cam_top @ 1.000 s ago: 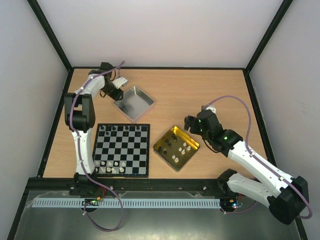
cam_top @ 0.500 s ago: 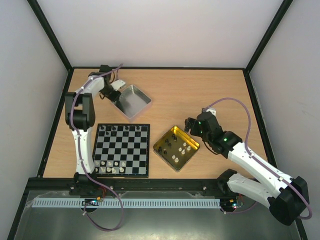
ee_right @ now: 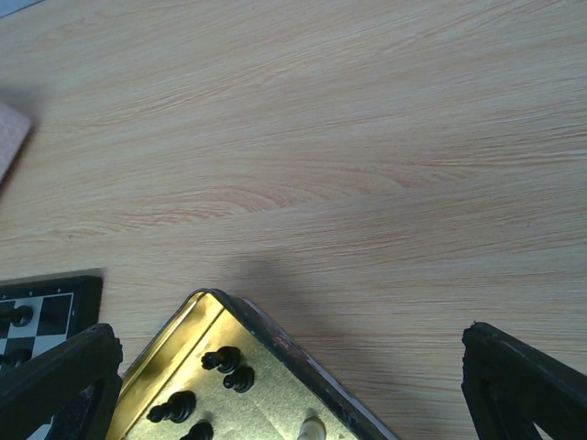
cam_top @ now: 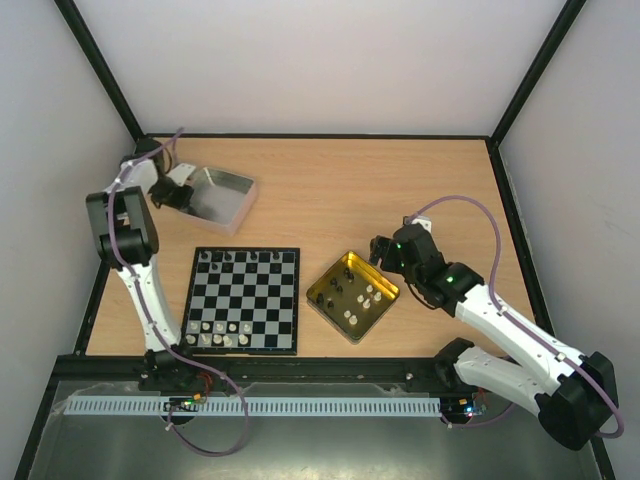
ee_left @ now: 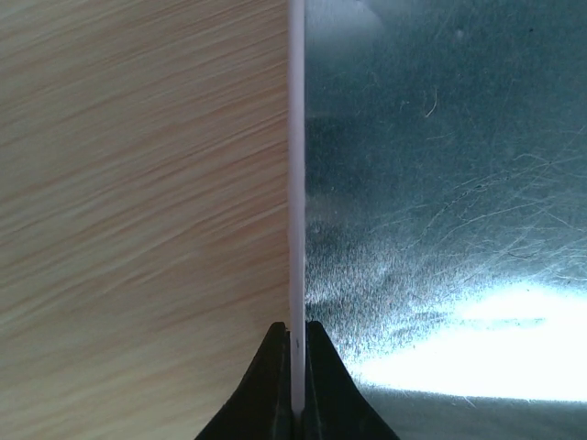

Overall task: Set up the chess pieces on the board
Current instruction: Pick up the storage box at the center of the board, then place the storage box at the center of the board.

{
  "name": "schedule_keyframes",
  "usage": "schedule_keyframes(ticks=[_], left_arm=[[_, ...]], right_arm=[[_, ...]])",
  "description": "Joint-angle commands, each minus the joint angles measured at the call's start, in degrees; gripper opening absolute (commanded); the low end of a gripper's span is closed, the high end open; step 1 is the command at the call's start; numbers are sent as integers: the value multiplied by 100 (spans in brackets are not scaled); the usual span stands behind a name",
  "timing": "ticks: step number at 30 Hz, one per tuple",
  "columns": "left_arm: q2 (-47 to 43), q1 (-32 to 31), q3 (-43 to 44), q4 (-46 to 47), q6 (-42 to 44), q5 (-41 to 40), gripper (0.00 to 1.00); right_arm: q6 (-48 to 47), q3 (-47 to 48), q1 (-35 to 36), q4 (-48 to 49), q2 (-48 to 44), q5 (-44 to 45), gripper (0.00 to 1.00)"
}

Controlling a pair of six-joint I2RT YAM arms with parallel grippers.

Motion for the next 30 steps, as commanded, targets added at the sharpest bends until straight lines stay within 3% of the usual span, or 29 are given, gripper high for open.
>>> schedule_keyframes(ticks=[1,10,30], left_arm=[[-362,488,-51,37,-71,188,2],[-422,1252,84,37,128,51,3],[-4,1861,433,6,492,-403,3]], right_arm=[[-106,127,38,20,67,123,98],[-64,57,38,143,139,32,98],[96,-40,38,147,49,-33,98]])
